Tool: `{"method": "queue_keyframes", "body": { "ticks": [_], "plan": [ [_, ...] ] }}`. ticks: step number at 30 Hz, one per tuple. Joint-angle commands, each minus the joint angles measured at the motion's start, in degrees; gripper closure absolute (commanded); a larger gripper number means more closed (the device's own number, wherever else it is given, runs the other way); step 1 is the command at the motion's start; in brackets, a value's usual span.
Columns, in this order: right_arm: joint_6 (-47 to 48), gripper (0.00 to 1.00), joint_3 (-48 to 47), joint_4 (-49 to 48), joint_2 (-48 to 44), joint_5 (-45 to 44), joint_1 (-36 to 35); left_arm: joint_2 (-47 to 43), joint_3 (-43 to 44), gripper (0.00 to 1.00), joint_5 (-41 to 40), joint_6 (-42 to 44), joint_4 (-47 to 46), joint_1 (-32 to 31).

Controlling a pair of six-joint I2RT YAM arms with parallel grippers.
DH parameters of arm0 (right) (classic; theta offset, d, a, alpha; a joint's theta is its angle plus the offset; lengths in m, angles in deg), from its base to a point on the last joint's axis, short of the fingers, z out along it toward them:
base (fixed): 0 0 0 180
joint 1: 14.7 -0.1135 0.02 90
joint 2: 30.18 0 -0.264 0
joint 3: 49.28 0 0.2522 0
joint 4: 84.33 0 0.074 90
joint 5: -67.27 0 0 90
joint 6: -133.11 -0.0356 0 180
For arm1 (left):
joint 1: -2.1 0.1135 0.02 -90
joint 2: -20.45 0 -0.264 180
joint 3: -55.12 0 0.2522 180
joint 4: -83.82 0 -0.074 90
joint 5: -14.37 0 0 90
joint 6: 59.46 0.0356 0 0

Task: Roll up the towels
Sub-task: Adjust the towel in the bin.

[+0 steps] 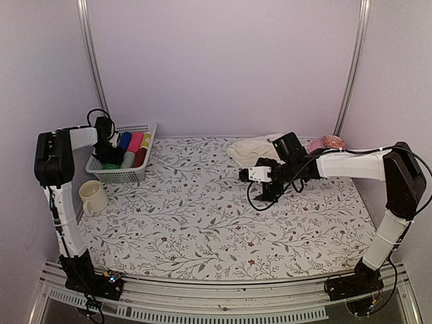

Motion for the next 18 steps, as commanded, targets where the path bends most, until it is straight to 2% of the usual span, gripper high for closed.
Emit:
{"method": "queue_keyframes", "body": {
  "ticks": [1, 10, 18],
  "plan": [
    [0.0, 0.01, -1.2, 0.7, 0.65, 0.46, -0.31, 3.03, -1.2, 0.53, 4.27, 0.24, 1.36, 1.07],
    [0.09, 0.01, -1.2, 0.94, 0.43, 0.71, -0.53, -1.6, -4.93, 0.53, 24.67, -1.02, -0.31, 5.49],
    [0.22, 0.01, -1.28, 1.15, 0.47, 0.49, -1.07, -3.73, -4.25, 0.5, 34.79, 0.19, 3.23, 8.52]
  ]
}}
